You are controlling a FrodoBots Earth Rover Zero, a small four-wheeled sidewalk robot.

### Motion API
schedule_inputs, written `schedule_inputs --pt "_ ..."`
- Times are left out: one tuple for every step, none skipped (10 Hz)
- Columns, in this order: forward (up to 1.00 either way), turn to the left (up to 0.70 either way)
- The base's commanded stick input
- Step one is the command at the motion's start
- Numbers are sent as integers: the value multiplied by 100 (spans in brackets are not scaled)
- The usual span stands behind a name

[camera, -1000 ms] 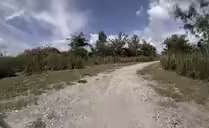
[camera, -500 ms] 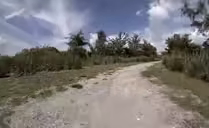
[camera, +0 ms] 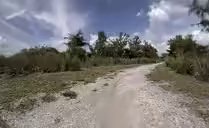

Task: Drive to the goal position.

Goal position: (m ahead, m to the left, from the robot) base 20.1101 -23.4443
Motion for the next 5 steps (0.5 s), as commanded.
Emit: schedule_inputs --pt "85 0" --pt "85 0" --pt "85 0" --pt "85 0" --pt "85 0"
